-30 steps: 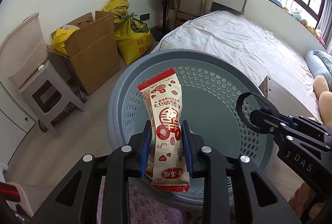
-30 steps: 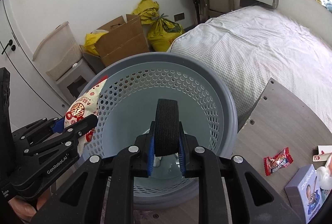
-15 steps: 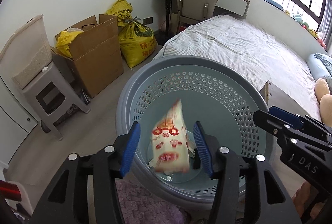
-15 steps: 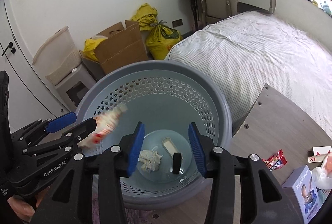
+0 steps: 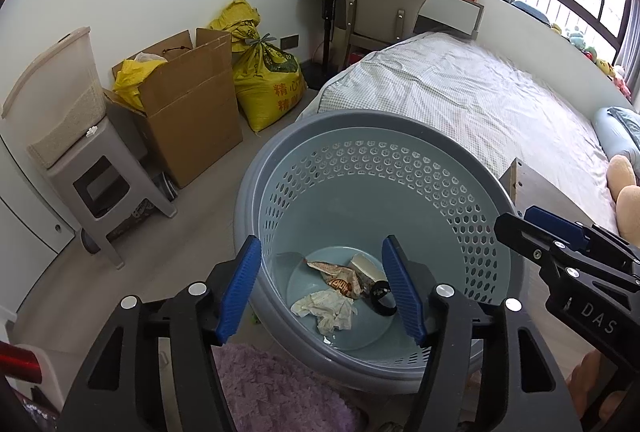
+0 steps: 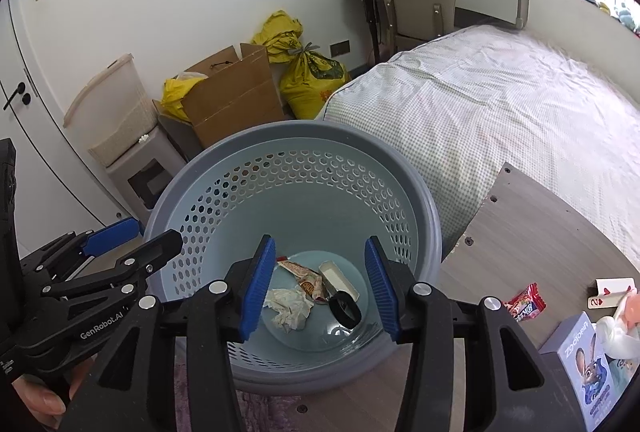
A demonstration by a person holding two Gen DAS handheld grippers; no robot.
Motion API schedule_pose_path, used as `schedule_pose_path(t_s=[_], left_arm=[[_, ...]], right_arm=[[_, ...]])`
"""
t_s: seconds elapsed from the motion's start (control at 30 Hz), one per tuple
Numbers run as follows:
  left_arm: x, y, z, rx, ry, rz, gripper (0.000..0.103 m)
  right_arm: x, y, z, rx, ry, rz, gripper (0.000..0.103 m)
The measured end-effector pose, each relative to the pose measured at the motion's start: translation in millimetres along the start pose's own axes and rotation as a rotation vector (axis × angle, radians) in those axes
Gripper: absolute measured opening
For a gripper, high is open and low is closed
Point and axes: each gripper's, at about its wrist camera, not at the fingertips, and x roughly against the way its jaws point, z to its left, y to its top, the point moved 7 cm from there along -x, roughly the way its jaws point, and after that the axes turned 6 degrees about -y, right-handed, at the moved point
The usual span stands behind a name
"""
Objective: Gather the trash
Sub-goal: 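Move both grippers away from the basket back over the table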
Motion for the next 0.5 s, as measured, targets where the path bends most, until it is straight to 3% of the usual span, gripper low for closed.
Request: schedule_pose_path(t_s=[0.5], left_arm=[[6.7,-7.4,0.7,0.005,-0.01,0.005,0.062]], right_arm=[[9.0,-3.3,-0.5,-0.003,-0.01,-0.012,0.05]])
